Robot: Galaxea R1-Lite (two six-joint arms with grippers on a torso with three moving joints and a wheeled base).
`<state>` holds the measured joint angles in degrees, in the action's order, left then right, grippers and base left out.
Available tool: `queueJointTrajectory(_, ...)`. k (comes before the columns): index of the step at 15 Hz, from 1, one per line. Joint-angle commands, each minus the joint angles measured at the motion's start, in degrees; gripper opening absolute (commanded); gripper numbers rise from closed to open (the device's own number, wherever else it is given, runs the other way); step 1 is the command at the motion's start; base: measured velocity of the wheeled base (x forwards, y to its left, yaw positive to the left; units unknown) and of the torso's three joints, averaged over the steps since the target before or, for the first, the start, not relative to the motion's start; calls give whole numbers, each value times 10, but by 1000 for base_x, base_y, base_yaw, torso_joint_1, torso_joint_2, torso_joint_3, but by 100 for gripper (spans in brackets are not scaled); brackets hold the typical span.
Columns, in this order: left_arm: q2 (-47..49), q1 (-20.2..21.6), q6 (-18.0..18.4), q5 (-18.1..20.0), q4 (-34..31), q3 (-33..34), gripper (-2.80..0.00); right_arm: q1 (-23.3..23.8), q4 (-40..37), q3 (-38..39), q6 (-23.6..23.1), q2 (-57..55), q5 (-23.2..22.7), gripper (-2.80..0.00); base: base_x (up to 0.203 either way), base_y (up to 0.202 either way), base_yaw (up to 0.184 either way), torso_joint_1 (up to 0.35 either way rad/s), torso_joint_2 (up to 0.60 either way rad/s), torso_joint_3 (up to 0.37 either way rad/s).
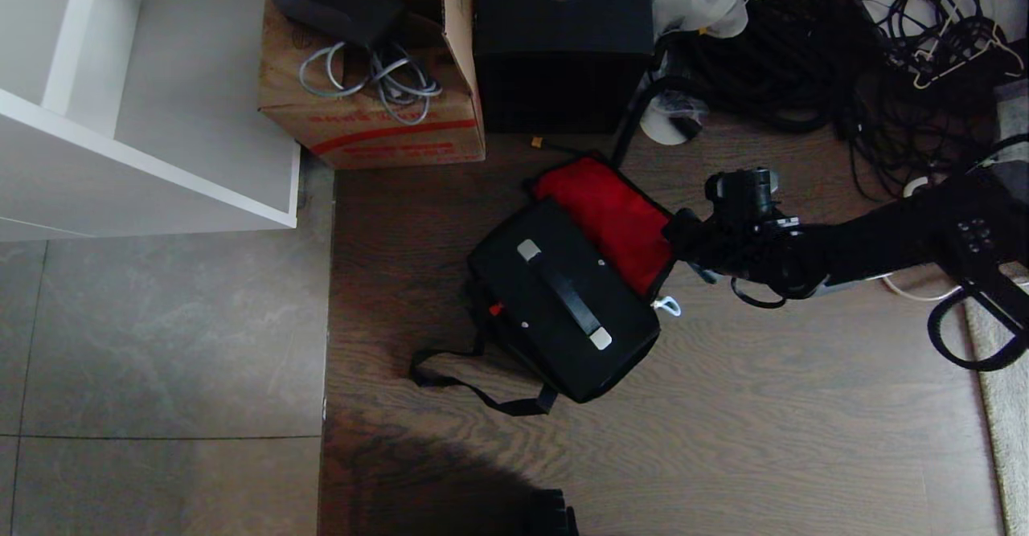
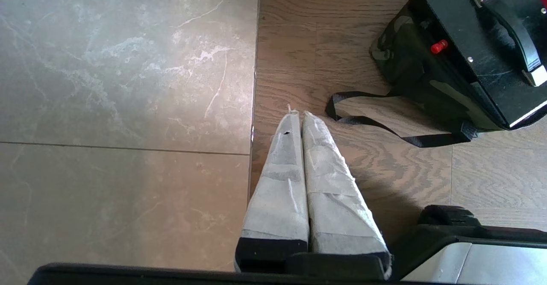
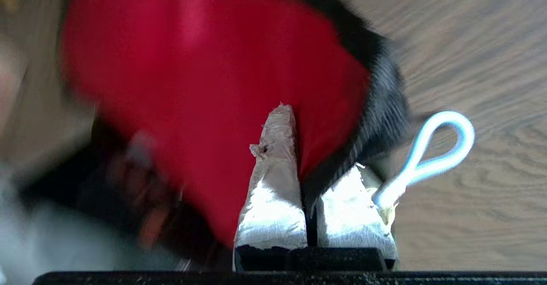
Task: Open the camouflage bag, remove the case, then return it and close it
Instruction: Close the top of the storage box
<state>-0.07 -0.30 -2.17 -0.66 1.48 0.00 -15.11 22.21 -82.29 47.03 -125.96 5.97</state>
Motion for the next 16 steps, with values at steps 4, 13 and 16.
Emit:
queueJointTrajectory(4, 0, 0, 0, 0, 0, 4, -280, -72, -6, 28, -129, 131, -50, -280, 0, 0, 0, 0, 0, 0)
queueJointTrajectory(13, 0, 0, 0, 0, 0, 4, -280, -88, -8, 251, -294, 292, -170, -280, 0, 0, 0, 0, 0, 0)
queueJointTrajectory(16, 1, 0, 0, 0, 0, 4, -280, -88, -10, 300, -342, 287, -166, -280, 0, 0, 0, 0, 0, 0)
